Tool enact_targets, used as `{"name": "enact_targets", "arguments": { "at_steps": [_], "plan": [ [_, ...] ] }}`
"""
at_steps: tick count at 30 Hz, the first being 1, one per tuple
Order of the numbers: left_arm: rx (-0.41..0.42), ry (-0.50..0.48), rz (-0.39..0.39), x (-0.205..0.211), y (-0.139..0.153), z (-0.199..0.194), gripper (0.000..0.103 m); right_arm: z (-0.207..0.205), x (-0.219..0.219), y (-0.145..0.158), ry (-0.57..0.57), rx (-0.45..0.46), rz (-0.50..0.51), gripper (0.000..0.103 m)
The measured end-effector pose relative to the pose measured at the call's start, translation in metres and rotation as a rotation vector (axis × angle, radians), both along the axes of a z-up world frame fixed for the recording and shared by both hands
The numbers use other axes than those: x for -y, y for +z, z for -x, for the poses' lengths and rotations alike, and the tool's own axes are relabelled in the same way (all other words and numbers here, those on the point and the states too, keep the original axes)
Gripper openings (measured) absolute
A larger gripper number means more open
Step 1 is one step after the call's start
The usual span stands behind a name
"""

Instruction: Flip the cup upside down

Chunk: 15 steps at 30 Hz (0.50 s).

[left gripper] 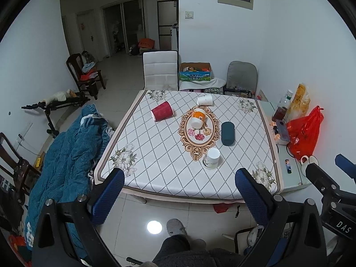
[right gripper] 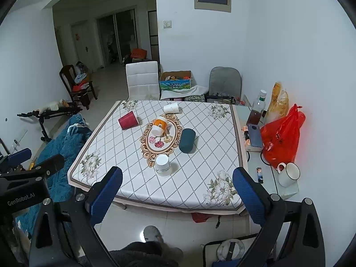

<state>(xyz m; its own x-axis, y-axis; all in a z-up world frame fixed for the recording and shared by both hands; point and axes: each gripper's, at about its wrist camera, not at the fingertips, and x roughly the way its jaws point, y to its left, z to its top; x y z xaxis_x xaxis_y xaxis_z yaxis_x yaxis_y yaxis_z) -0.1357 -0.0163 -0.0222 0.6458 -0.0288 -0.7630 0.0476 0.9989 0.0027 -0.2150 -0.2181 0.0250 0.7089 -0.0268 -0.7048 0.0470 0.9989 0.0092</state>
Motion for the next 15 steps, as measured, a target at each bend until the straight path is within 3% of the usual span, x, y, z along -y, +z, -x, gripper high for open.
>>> {"name": "enact_targets", "arguments": {
  "at_steps": [15],
  "plan": [
    [-0.015,-0.001,-0.005,-0.004,-0.003,0.003,0.102,0.002,-0.005,-0.010,0.010,-0.029,-0.004,0.101]
  ]
}}
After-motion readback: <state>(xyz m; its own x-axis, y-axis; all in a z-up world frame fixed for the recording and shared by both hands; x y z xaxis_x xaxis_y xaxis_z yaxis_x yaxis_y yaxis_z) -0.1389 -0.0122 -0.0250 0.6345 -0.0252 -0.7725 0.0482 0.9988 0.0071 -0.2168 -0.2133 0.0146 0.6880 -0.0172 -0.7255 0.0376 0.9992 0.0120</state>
